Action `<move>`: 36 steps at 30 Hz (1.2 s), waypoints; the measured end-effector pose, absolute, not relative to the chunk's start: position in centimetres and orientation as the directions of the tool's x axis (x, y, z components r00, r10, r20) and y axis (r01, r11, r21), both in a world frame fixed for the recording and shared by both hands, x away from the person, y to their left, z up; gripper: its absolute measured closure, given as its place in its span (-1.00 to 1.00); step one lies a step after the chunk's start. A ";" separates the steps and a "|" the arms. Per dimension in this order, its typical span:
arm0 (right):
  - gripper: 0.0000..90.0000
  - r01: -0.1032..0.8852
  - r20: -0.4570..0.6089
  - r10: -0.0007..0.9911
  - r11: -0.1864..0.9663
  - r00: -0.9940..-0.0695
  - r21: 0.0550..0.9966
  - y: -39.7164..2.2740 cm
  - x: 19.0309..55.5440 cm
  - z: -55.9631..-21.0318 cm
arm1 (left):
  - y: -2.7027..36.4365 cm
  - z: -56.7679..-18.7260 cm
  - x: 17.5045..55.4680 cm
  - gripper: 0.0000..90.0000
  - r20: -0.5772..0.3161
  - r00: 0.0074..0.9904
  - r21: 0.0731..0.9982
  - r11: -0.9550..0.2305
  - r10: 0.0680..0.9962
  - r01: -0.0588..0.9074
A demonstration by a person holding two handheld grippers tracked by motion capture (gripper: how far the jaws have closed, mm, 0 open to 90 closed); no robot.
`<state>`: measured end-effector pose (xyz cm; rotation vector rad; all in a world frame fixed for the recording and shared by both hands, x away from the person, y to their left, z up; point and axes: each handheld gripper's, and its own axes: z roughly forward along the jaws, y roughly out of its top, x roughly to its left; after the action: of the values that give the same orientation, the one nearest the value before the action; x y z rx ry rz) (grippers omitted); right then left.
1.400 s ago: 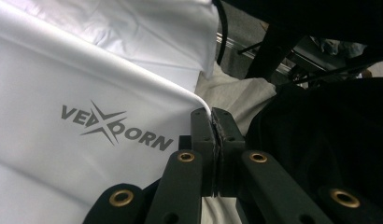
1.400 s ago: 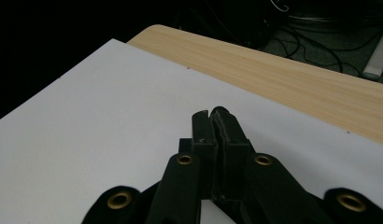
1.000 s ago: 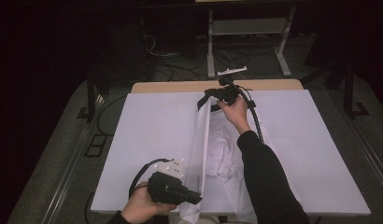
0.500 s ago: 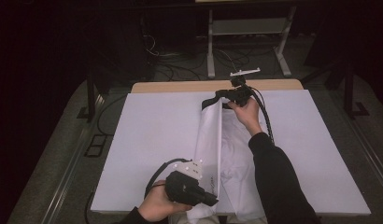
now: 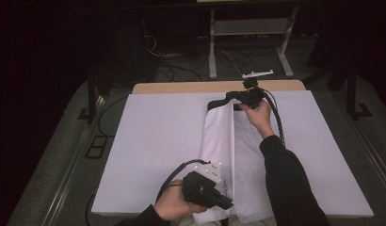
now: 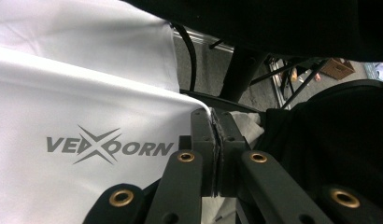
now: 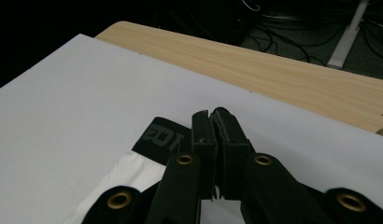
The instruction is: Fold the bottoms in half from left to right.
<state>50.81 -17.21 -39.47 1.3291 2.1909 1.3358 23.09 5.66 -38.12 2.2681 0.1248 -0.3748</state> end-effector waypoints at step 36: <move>0.92 0.572 0.209 0.804 0.189 -0.557 0.798 -21.0 51.3 -40.8 | -1.6 -39.5 23.8 0.95 -0.293 0.952 0.726 -0.668 -0.085 0.163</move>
<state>51.35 -21.05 -40.77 1.3152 2.2087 1.3025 23.83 -1.58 -39.49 2.2709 0.0545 -0.3856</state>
